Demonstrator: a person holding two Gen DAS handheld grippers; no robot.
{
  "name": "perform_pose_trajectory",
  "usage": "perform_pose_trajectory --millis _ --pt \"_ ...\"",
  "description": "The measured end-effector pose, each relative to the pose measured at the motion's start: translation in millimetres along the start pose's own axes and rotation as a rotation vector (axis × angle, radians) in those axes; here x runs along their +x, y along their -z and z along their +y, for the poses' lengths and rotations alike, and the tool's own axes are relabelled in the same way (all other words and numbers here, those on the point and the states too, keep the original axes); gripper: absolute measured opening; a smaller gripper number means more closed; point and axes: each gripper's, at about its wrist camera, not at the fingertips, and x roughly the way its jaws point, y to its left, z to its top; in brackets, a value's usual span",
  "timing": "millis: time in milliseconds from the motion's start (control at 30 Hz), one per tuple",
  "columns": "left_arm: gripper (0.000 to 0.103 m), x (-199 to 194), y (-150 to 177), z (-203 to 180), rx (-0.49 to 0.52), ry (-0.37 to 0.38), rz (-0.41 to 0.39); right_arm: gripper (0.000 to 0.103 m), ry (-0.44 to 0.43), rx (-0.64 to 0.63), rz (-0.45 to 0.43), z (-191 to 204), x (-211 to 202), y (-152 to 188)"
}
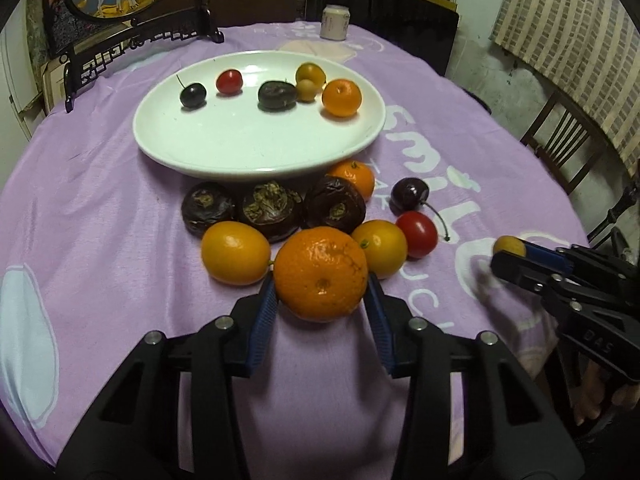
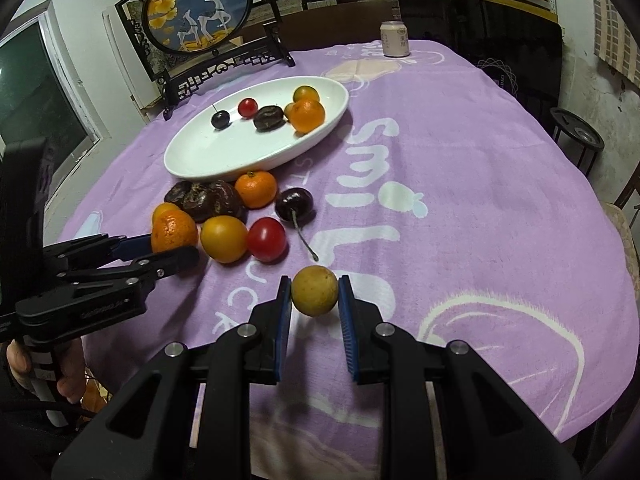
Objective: Organize fruits
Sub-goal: 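Carry the orange with the left tool while the right tool carries the yellow fruit, release both on plate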
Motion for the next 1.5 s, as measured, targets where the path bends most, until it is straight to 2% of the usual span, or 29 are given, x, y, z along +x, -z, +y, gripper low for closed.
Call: perform_pose_trajectory --millis 333,467,633,800,967,1167,1233,1267,1300,1333,1367,1500 --pt "0.044 -31 -8 25 -0.036 0.033 -0.052 0.023 -0.037 -0.047 0.013 28 12 -23" --pt "0.044 -29 -34 43 -0.046 0.035 -0.051 0.023 -0.046 -0.076 -0.014 38 20 -58" --pt "0.044 3 -100 76 -0.091 -0.006 -0.027 0.023 -0.061 -0.121 -0.05 49 42 -117" --pt "0.044 49 -160 103 -0.138 -0.059 0.018 0.023 0.002 -0.184 -0.041 58 95 -171" --pt "0.044 80 -181 112 -0.164 -0.034 0.068 0.023 -0.019 -0.148 0.055 48 147 -197" --pt "0.045 91 -188 114 -0.152 -0.015 0.071 0.023 -0.001 -0.152 0.066 50 163 -202" --pt "0.045 92 -190 115 -0.16 -0.006 0.075 0.035 0.011 -0.152 0.075 51 163 -202" --pt "0.047 90 -190 116 -0.167 0.0 0.075 0.05 0.019 -0.153 0.064 51 160 -202" --pt "0.052 86 -191 116 -0.172 0.013 0.062 0.056 0.027 -0.154 0.042 51 153 -201" --pt "0.069 81 -191 116 -0.172 0.015 0.048 0.056 0.028 -0.161 0.023 53 146 -201" --pt "0.077 74 -190 116 -0.174 0.009 0.027 0.056 0.024 -0.17 0.01 54 136 -200" --pt "0.077 30 -175 105 -0.145 -0.007 -0.065 0.058 0.004 -0.173 -0.026 57 92 -185"
